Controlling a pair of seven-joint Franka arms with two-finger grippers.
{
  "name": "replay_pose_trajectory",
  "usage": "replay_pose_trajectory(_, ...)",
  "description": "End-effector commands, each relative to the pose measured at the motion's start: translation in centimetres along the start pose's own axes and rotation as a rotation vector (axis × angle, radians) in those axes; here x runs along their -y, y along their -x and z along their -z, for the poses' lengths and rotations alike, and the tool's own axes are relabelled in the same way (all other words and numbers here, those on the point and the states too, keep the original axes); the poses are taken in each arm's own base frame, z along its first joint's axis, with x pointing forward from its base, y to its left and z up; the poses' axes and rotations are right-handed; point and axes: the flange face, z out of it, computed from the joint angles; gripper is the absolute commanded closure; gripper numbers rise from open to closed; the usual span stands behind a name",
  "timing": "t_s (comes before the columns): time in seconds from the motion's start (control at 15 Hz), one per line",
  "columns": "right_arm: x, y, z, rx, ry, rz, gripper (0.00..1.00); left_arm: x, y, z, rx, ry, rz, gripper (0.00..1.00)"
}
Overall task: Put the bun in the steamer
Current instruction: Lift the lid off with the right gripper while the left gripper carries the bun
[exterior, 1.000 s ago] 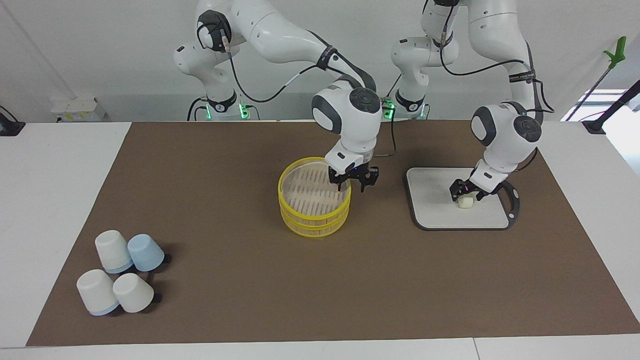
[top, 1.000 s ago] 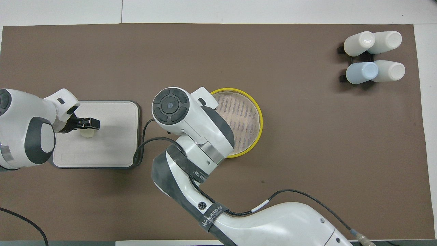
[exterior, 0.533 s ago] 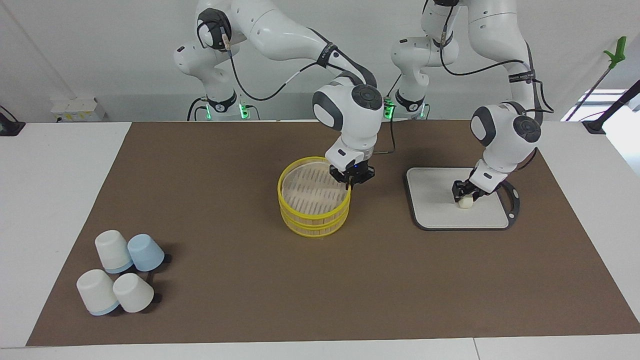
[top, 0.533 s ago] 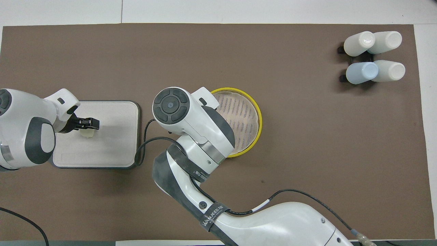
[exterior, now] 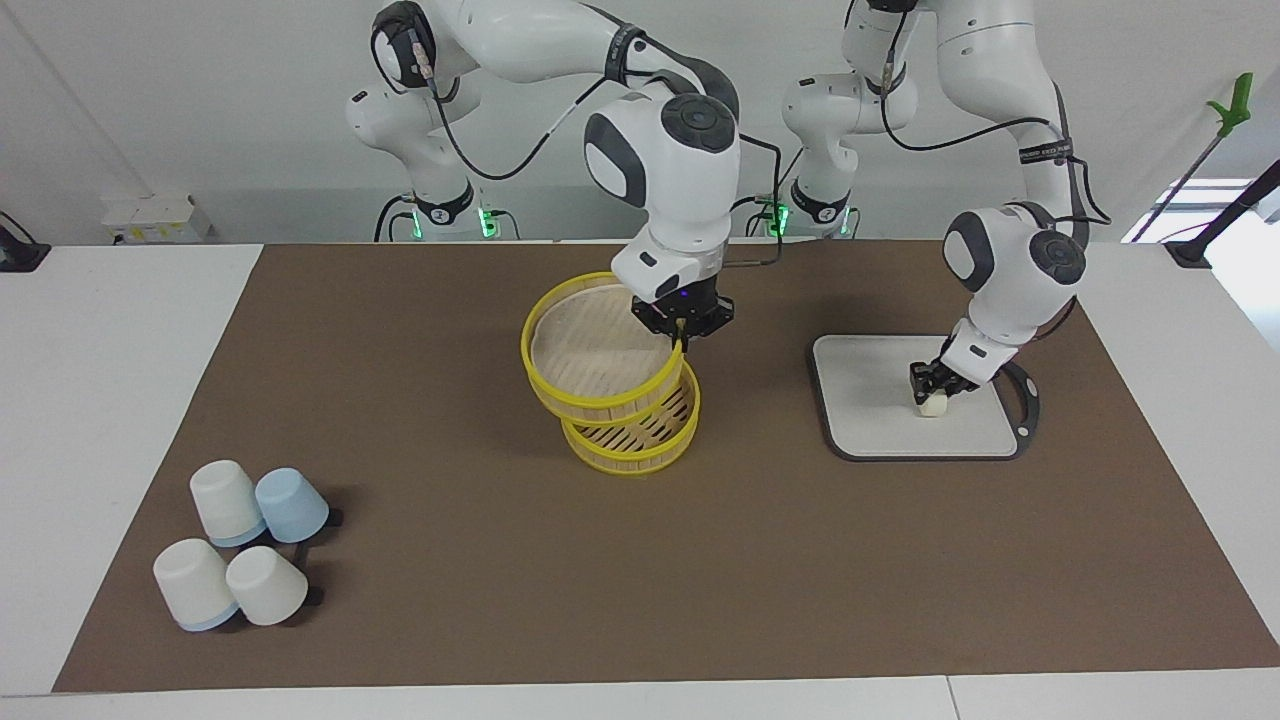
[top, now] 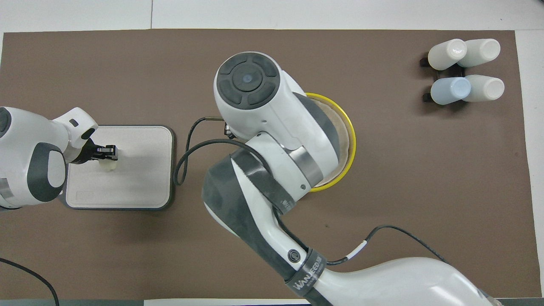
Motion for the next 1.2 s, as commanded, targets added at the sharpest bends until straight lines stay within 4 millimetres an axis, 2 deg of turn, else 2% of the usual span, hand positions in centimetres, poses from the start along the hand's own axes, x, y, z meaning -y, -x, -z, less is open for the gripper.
replay_pose_trajectory(0.0, -7.4, -5.0, 1.4, 0.026, -0.014, 0.094, 1.0, -0.4, -1.5, 3.5, 0.016, -0.006, 0.035, 0.62)
replay_pose_trajectory(0.2, -14.0, -8.0, 3.7, -0.01, 0.025, 0.189, 1.0, -2.9, -3.3, 6.7, 0.043, -0.007, 0.071, 0.62)
replay_pose_trajectory(0.4, -19.5, -9.8, 4.9, -0.011, 0.059, 0.254, 1.0, -8.3, -5.3, 10.3, 0.073, -0.015, 0.142, 0.62)
replay_pose_trajectory(0.6, -22.8, -10.1, 5.3, 0.022, 0.072, 0.257, 1.0, -16.3, -6.6, 13.1, 0.073, -0.01, 0.251, 0.61)
replay_pose_trajectory(0.67, -23.6, -10.0, 5.2, 0.025, 0.087, 0.275, 1.0, -19.9, -6.5, 13.4, 0.074, 0.018, 0.298, 0.6)
replay_pose_trajectory(0.73, -24.4, -10.1, 5.3, 0.025, 0.1, 0.292, 1.0, -22.9, -5.9, 13.4, 0.074, 0.024, 0.324, 0.6)
replay_pose_trajectory(0.87, -26.6, -10.9, 5.2, 0.028, 0.099, 0.311, 1.0, -26.7, -5.2, 13.6, 0.061, 0.036, 0.371, 0.6)
replay_pose_trajectory(0.93, -27.9, -11.3, 4.6, 0.038, 0.087, 0.307, 1.0, -29.5, -4.8, 13.7, 0.065, 0.051, 0.393, 0.6)
replay_pose_trajectory(1.0, -28.6, -11.3, 4.6, 0.037, 0.084, 0.301, 1.0, -32.3, -4.0, 14.0, 0.062, 0.06, 0.392, 0.6)
replay_pose_trajectory(1.13, -28.8, -11.3, 4.1, 0.039, 0.088, 0.303, 1.0, -37.3, -4.2, 12.7, 0.064, 0.049, 0.395, 0.6)
